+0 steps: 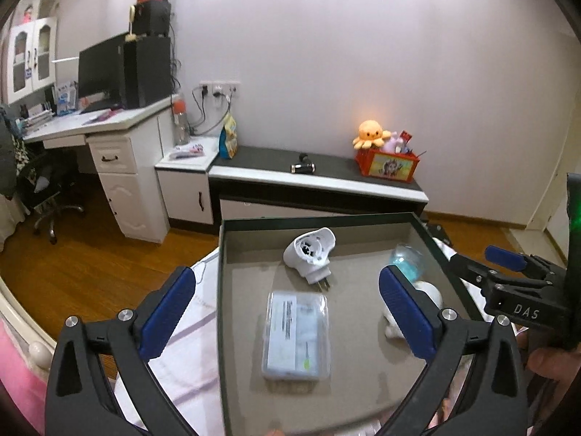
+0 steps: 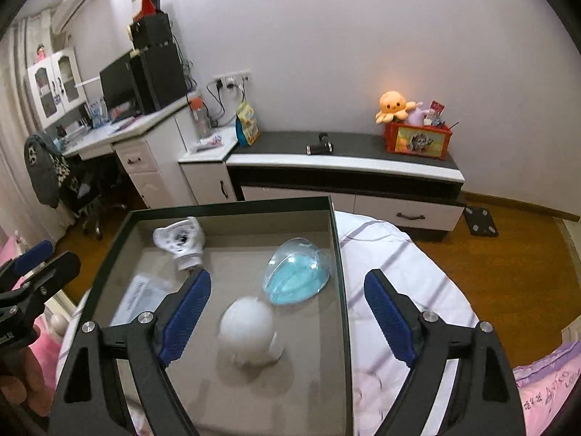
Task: Organize rigid objects
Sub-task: 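Withdraw both tools from the box toward the remaining items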
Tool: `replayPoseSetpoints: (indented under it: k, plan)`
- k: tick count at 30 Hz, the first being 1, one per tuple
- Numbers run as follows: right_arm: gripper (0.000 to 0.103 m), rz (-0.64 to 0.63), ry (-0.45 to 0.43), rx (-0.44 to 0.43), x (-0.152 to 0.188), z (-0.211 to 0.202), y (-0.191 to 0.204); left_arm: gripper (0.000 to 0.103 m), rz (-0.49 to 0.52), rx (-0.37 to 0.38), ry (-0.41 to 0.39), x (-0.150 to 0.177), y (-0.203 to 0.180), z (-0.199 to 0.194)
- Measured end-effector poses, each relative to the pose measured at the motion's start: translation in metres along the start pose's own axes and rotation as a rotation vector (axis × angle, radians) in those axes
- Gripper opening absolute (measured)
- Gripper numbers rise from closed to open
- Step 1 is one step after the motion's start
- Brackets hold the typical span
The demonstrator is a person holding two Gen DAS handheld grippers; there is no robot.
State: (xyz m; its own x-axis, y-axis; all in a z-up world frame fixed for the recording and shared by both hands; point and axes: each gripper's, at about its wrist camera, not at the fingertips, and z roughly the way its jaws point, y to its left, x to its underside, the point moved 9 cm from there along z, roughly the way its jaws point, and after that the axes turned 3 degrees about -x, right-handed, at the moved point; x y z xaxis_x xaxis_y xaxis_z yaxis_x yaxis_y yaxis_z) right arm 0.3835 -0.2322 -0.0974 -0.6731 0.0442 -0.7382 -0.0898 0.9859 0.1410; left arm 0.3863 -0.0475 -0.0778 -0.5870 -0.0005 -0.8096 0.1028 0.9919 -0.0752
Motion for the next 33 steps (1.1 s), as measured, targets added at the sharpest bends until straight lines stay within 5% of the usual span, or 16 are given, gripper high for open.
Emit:
replayPoseSetpoints:
  k: [17, 33]
  plan:
    - [0.088, 0.011, -0.152, -0.016, 0.054, -0.129, 0.033, 0.103, -0.025, -0.068, -0.106, 0.057, 0.024, -0.128]
    - [0.088, 0.018, -0.131, -0.006, 0.127, -0.168, 0.041, 0.103, -0.037, -0.094, -0.11, 0.117, 0.021, -0.18]
